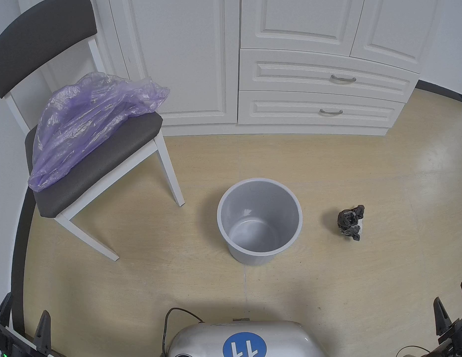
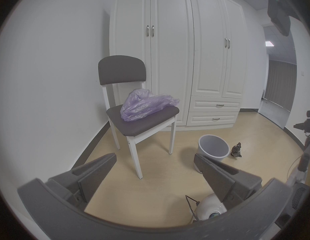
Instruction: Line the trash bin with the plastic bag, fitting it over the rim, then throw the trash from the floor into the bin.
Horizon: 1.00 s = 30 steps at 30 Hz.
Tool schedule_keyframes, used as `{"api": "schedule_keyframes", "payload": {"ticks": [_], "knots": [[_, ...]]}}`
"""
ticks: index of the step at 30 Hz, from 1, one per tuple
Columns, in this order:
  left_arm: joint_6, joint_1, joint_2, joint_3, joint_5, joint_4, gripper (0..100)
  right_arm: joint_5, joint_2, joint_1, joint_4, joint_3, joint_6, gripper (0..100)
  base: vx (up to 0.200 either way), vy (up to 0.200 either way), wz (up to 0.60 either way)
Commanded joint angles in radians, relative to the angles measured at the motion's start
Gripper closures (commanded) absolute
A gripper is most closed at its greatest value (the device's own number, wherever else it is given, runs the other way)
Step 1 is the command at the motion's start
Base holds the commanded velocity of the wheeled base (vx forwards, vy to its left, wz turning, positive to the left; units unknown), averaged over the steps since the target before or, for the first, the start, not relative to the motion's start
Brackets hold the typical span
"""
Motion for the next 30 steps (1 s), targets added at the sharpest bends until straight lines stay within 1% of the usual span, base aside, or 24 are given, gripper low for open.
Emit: {"api": "schedule_keyframes", "payload": {"ticks": [1,30], "knots": [[0.0,0.0,-0.015,0.018,0.001,-0.001,0,0.0,-0.016,0.002,0.0,0.018,0.0,0,0.0,0.0,0.0],[0.011,0.0,-0.016,0.018,-0.005,0.001,0,0.0,-0.016,0.0,0.0,0.018,0.0,0,0.0,0.0,0.0]]}}
